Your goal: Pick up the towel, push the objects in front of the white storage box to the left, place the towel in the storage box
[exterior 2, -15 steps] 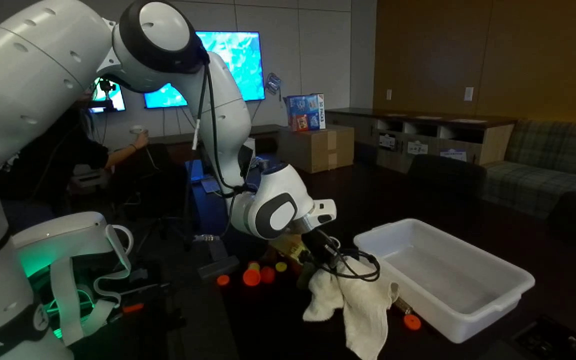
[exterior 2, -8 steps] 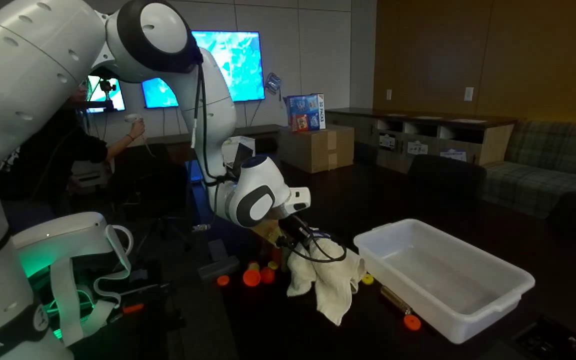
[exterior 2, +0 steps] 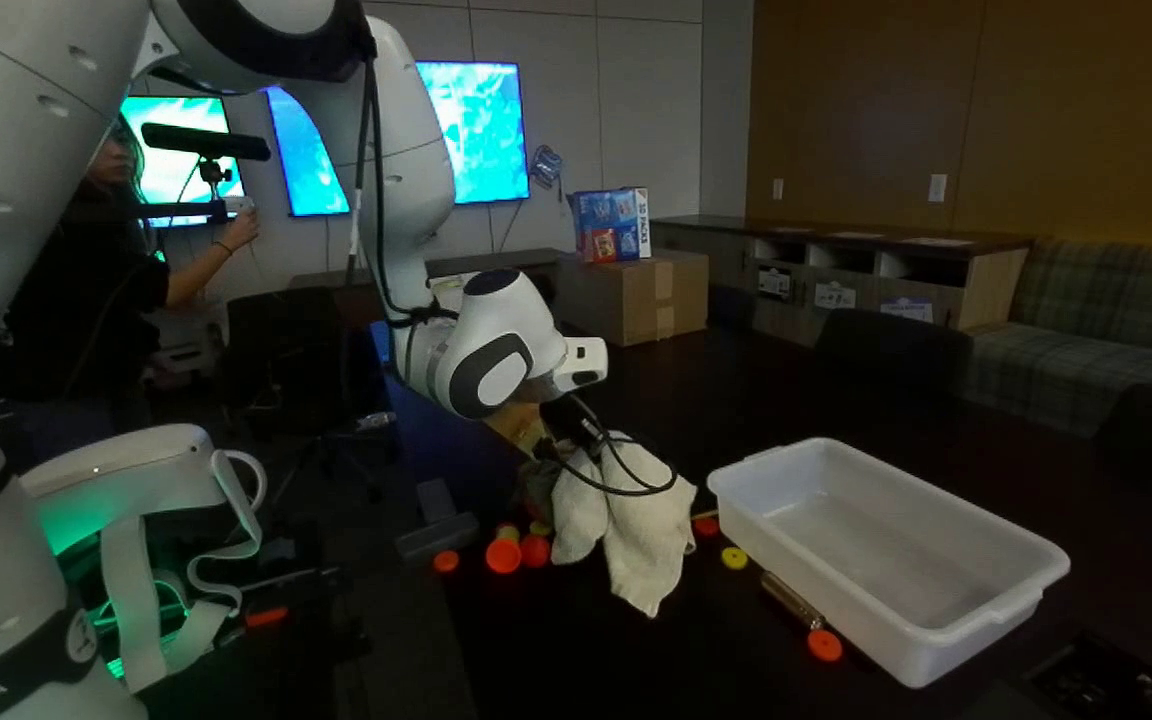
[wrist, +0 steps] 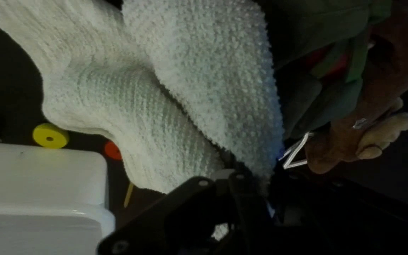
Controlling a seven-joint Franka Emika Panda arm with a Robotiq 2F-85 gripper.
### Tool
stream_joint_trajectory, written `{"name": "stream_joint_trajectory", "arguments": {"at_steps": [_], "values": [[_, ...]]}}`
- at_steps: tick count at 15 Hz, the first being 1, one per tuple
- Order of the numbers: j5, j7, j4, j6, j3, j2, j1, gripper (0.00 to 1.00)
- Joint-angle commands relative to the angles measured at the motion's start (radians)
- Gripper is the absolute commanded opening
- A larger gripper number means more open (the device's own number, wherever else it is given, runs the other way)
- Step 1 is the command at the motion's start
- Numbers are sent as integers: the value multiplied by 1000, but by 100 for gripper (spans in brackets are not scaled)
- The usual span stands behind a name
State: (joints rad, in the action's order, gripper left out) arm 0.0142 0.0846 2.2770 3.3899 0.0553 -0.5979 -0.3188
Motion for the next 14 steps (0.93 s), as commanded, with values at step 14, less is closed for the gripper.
{"name": "stream_joint_trajectory", "arguments": {"at_steps": [14], "values": [[-211,-131,73,-42,41,223,744,7]]}}
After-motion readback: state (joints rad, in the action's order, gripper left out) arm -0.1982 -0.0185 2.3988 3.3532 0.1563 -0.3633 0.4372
